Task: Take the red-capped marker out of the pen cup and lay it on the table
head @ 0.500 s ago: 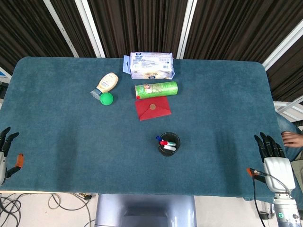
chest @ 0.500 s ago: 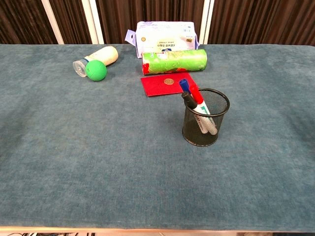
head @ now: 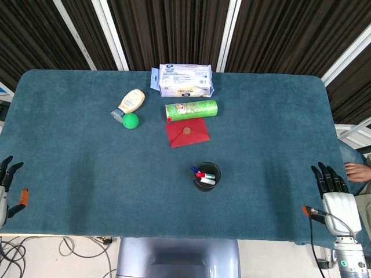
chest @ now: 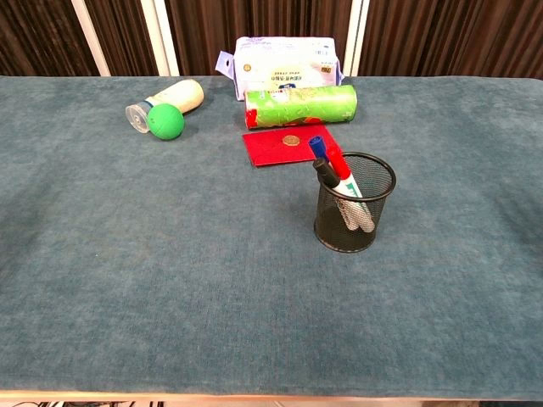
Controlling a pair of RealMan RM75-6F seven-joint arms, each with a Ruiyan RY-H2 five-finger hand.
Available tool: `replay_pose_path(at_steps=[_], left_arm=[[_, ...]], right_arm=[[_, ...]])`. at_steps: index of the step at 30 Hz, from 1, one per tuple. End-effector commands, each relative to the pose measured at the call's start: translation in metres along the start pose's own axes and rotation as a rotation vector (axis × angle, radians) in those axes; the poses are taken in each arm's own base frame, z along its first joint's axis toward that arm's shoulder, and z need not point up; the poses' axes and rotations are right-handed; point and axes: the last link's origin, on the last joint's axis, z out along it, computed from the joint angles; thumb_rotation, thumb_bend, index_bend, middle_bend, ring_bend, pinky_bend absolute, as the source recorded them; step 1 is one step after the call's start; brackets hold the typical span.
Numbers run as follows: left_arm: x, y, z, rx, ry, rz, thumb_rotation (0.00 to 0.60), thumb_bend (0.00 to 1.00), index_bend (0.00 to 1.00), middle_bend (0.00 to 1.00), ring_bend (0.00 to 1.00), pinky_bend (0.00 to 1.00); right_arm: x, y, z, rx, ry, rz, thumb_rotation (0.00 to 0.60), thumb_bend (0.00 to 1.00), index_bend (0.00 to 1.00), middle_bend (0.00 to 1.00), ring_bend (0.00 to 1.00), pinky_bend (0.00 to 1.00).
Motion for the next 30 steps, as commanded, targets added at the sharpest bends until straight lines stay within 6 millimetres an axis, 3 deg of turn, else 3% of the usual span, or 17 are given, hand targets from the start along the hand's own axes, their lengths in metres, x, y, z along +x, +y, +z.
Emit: replay_pose_path(at_steps=[1,12,22,30], left_arm=[[0.0,0.0,0.0,-0.001,0.001,-0.001,0.6,0.45,0.15,0.03,0.08,0.04],[0.0,0.0,0.0,0.001,-0.001,-0.002,0.6,0.45,0.15,0.03,0.08,0.04],[0.001,-0.001,0.0,0.013,0.002,-0.007,0.6,0.45,0.15,0.03,0.08,0.04],[-0.002,-0.001,0.001,0.014,-0.013,0.006,0.6,0.45,0.15,0.03,0.08,0.04]], right_arm=[[0.0,0.0,0.0,0.001,0.0,0.0,0.6,0.22,0.01,0.0,0.04,0.16],[0.0,0.0,0.0,0.0,-0.004,0.011,0.6,0.22,0.01,0.0,0.04,0.16],[0.003,-0.003,0.005,0.056,-0.091,0.225,0.6,0.2,0.06,0.0,0.04,0.16],[0.016,-0.011,0.058,0.142,-0.263,0.457,0.6,0.19,0.11,0.0,0.04,0.16]])
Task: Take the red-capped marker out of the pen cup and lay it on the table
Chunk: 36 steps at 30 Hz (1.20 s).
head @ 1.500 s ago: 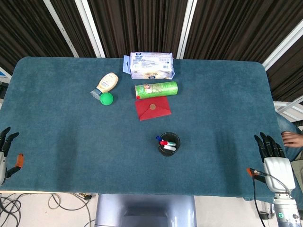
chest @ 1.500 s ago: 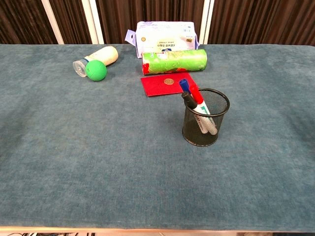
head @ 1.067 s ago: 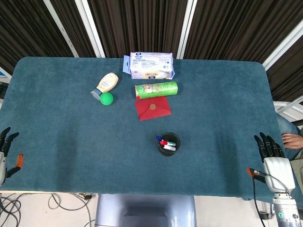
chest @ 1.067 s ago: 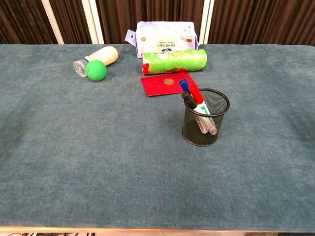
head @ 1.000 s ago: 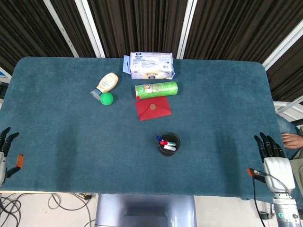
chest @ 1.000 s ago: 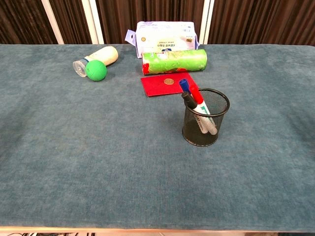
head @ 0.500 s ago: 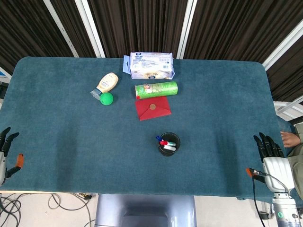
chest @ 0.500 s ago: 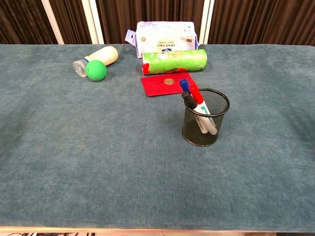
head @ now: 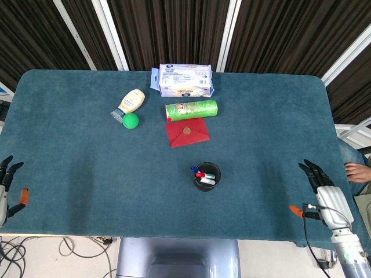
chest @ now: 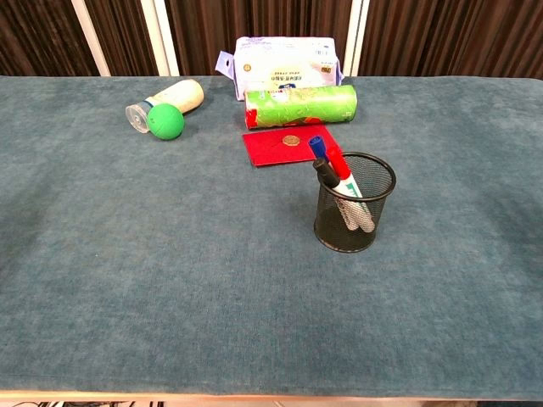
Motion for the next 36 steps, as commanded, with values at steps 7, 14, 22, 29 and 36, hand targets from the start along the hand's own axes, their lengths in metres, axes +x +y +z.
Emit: replay_pose_path(at_steps=[7,14,22,29,36], left_arm=[[0.0,-0.001,0.001,0.011,-0.007,-0.004,0.6,0.45,0.15,0.03,0.08,0.04],[0.0,-0.002,0.001,0.019,-0.008,-0.008,0.6,0.45,0.15,0.03,0.08,0.04],[0.0,-0.002,0.002,0.023,-0.012,-0.011,0.6,0.45,0.15,0.03,0.08,0.04],[0.0,-0.003,0.002,0.027,-0.015,-0.017,0.6,0.45,0.15,0.03,0.08,0.04],[0.0,-0.003,0.003,0.03,-0.019,-0.022,0.6,0.45,0.15,0.03,0.08,0.04]], right_arm=[[0.016,-0.018,0.074,0.06,-0.221,0.213,0.6,0.29,0.2,0.0,0.04,0.16],[0.005,-0.05,0.112,0.112,-0.312,0.184,0.6,0.31,0.29,0.0,0.04,0.16],[-0.011,-0.094,0.134,0.17,-0.345,0.225,0.6,0.34,0.37,0.0,0.04,0.16],[-0.036,-0.127,0.14,0.212,-0.383,0.237,0.6,0.4,0.4,0.0,0.04,0.16],[-0.059,-0.147,0.143,0.218,-0.396,0.244,0.6,0.4,0.44,0.0,0.04,0.16]])
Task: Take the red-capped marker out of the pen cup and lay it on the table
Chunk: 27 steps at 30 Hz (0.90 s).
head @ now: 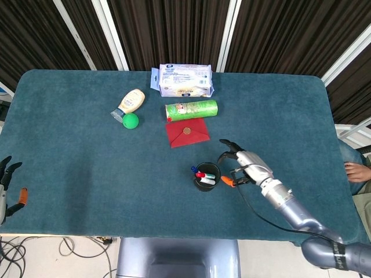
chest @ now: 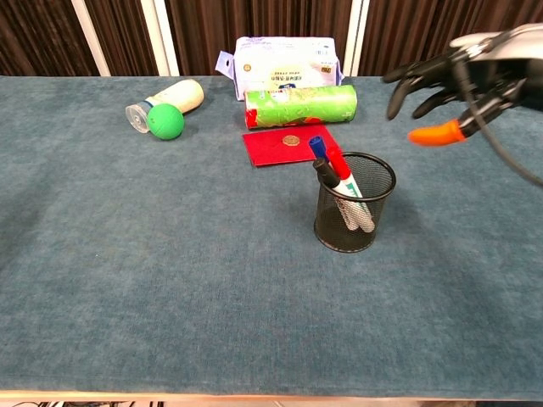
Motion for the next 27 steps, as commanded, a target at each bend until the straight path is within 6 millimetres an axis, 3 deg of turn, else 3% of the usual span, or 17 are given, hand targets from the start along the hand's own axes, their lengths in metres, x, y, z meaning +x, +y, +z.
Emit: replay_pose_path(at_steps=[1,10,27], left_arm=[[0.0,0.0,0.0,0.001,0.0,-0.002,0.6,0.45,0.15,0.03,0.08,0.04],[0.0,0.0,0.001,0.001,-0.003,-0.004,0.6,0.45,0.15,0.03,0.08,0.04],[0.001,-0.001,0.001,0.004,-0.002,-0.004,0.6,0.45,0.15,0.03,0.08,0.04]], right_arm=[[-0.014,-0.01,0.01,0.013,-0.009,0.014,0.6,0.4,0.45,0.0,0.04,0.16],[-0.031,-0.023,0.026,0.016,-0.023,0.017,0.6,0.4,0.45,0.0,0.04,0.16],[-0.039,-0.029,0.038,-0.005,-0.033,0.02,0.6,0.4,0.48,0.0,0.04,0.16]])
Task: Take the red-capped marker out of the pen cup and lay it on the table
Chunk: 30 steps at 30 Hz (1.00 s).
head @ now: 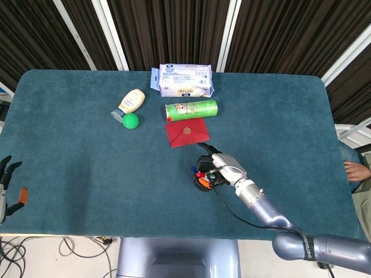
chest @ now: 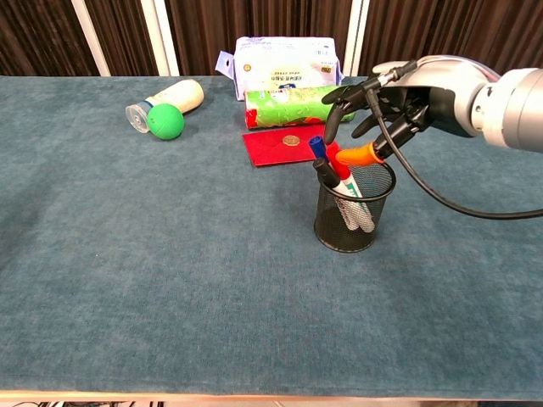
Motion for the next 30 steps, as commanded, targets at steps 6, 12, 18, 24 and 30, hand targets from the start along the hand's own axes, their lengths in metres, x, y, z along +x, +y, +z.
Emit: replay_pose_path(at_steps=[6,12,18,24,30], left_arm=[[0.0,0.0,0.0,0.0,-0.001,0.002,0.6,0.45,0.15,0.03,0.08,0.04],[0.0,0.0,0.0,0.001,0.0,0.001,0.6,0.45,0.15,0.03,0.08,0.04],[0.0,0.0,0.001,0.001,-0.002,0.003,0.6,0.45,0.15,0.03,0.08,0.04],[0.0,-0.001,0.001,0.002,-0.001,0.001,0.6,0.45,0.15,0.03,0.08,0.04],[0.0,-0.001,0.001,0.002,-0.002,0.003,0.6,0.45,0.15,0.03,0.08,0.04]], right_arm=[[-0.002,0.001,0.0,-0.005,-0.009,-0.001,0.6,0.4,0.48,0.0,0.04,0.16],[-0.004,0.002,0.001,-0.006,-0.015,0.0,0.6,0.4,0.48,0.0,0.04,0.16],[-0.005,0.005,0.001,-0.013,-0.017,-0.001,0.6,0.4,0.48,0.0,0.04,0.16],[-0.005,0.011,0.002,-0.027,-0.016,-0.004,0.6,0.4,0.49,0.0,0.04,0.16],[-0.004,0.014,0.001,-0.034,-0.017,0.001,0.6,0.4,0.49,0.0,0.04,0.16]])
